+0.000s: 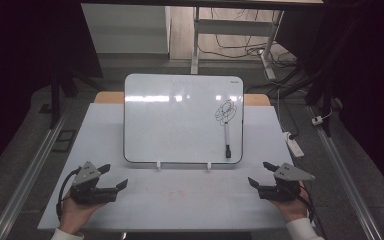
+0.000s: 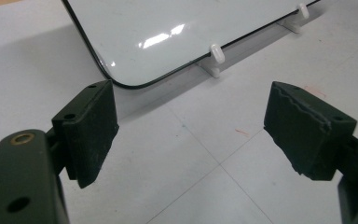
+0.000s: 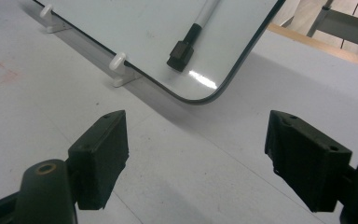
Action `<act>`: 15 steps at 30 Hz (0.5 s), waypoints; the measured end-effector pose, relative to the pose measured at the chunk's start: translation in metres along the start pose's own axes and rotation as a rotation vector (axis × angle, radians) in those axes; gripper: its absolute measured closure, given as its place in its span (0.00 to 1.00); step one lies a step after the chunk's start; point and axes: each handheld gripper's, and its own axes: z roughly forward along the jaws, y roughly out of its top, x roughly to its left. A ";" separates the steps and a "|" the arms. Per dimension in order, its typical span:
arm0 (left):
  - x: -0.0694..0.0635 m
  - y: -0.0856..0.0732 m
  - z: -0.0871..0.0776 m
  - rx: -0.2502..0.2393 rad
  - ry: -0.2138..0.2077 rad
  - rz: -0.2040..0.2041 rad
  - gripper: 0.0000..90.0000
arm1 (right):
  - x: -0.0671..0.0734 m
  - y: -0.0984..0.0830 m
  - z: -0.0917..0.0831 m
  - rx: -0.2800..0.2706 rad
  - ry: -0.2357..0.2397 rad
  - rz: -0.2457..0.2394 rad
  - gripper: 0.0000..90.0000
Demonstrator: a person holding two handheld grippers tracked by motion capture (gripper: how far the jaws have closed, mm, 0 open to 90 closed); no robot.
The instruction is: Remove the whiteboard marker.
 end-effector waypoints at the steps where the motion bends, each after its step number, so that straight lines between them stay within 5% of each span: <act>1: 0.000 0.000 0.000 0.001 -0.001 0.002 0.20 | 0.000 0.000 0.000 -0.001 0.000 0.001 0.24; 15: 0.000 -0.001 0.006 0.026 0.011 0.000 0.20 | 0.000 -0.003 0.001 0.008 -0.021 0.011 0.26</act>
